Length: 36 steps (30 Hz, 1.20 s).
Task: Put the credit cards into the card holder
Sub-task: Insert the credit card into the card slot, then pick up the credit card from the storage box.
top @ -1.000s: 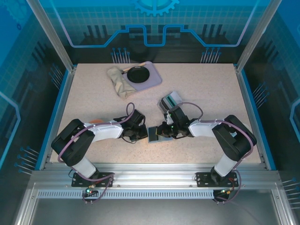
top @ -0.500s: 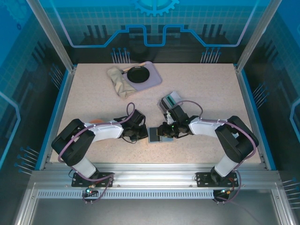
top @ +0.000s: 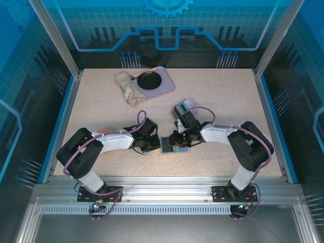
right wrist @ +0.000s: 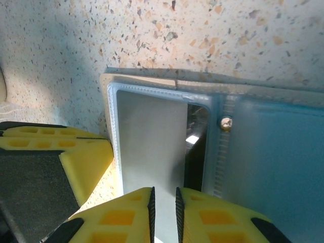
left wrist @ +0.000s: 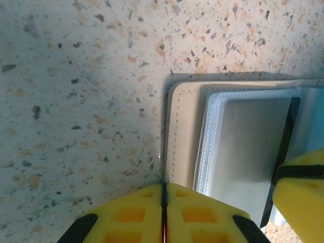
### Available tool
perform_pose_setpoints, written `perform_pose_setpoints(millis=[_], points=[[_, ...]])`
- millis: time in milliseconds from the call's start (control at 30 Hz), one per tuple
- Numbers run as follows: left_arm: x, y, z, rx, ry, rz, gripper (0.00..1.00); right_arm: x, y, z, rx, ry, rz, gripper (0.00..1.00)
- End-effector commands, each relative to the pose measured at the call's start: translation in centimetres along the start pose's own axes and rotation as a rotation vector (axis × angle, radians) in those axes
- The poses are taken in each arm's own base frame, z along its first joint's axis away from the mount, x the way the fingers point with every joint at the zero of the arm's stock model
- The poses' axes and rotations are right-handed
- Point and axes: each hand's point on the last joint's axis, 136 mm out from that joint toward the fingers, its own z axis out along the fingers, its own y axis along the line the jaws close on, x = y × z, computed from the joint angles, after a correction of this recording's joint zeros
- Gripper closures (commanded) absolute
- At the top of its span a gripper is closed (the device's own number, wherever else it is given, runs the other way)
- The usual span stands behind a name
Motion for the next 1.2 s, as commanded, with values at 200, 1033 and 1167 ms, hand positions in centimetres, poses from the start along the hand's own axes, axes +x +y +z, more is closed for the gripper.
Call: perform_pose_setpoints(millis=[200, 1033, 1167], points=[[-0.7, 0.4, -1.6, -0.073, -0.035, 0.020, 0.77, -4.2, 1.2, -9.0, 0.149, -0.162, -0.141, 0.73], [-10.8, -5.3, -4.1, 0.196, -0.121, -0.181, 0.39, -16.4, -1.4, -8.4, 0.643, -0.046, -0.495, 0.57], [-10.7, -5.0, -4.1, 0.188, -0.125, -0.189, 0.38, -17.0, -1.7, -7.2, 0.694, -0.041, -0.529, 0.57]])
